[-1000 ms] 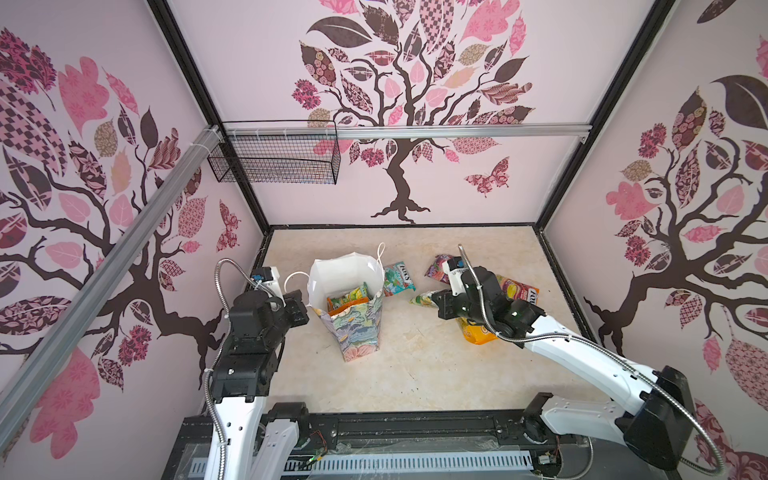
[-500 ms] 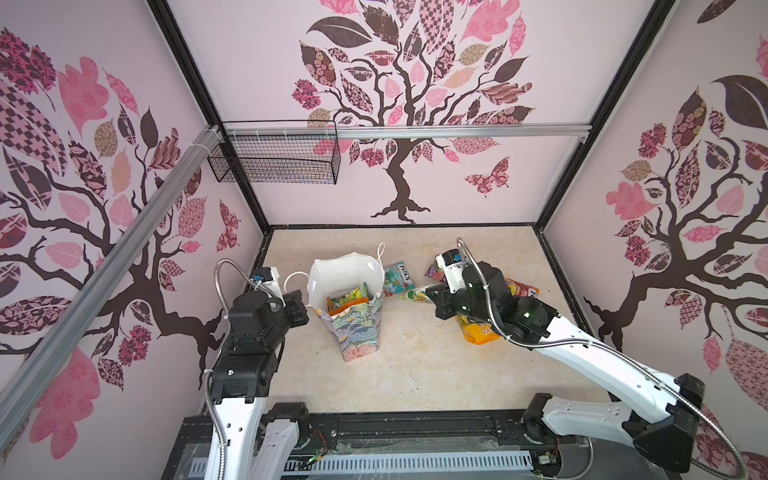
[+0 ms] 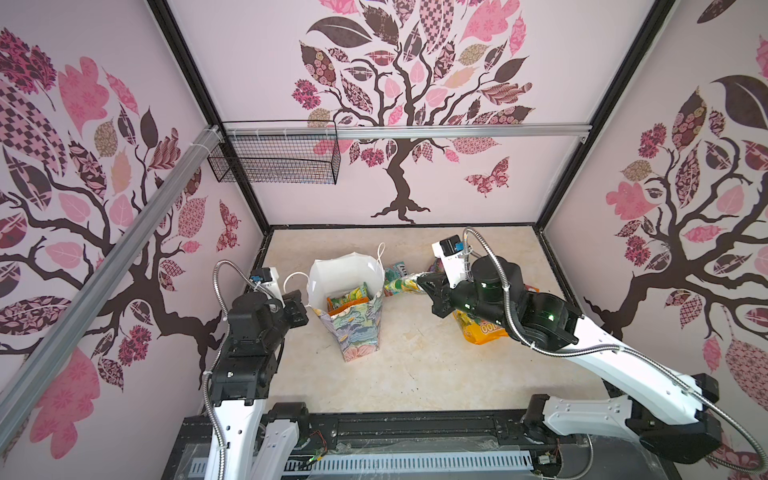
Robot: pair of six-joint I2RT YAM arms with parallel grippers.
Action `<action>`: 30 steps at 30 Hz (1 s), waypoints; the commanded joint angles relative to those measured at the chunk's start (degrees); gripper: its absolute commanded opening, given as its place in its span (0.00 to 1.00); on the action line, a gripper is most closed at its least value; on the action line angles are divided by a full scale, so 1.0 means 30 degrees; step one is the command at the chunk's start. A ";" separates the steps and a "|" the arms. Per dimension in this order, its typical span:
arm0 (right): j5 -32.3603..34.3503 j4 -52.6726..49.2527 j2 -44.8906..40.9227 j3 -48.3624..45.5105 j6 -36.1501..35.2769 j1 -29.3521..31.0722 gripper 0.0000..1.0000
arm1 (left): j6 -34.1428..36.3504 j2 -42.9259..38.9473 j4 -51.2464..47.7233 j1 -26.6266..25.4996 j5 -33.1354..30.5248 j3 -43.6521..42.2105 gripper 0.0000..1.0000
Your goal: Place the snacks into the paper bag
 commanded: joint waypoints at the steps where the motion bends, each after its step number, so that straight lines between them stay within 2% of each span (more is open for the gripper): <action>1: 0.1196 0.0210 0.0554 0.1827 -0.0966 0.0829 0.00 | 0.0128 -0.0189 0.0113 0.0079 -0.0064 0.0372 0.03; 5: 0.2492 -0.0306 0.1415 0.3666 -0.1712 0.2212 0.00 | 0.0024 -0.0132 0.0191 0.0080 0.0214 0.0312 0.03; 12: 0.3167 -0.1299 0.3097 0.7078 -0.2525 0.3352 0.00 | 0.0031 -0.0162 0.0186 0.0081 0.0181 0.0228 0.03; 25: 0.2032 -0.6049 1.0841 1.8359 -0.3043 0.4469 0.00 | 0.0064 -0.0249 0.0165 0.0082 0.0220 0.0210 0.03; 30: 0.2463 -0.5941 1.3000 2.0188 -0.3064 0.4484 0.00 | 0.0013 -0.0244 0.0197 0.0064 0.0283 0.0195 0.03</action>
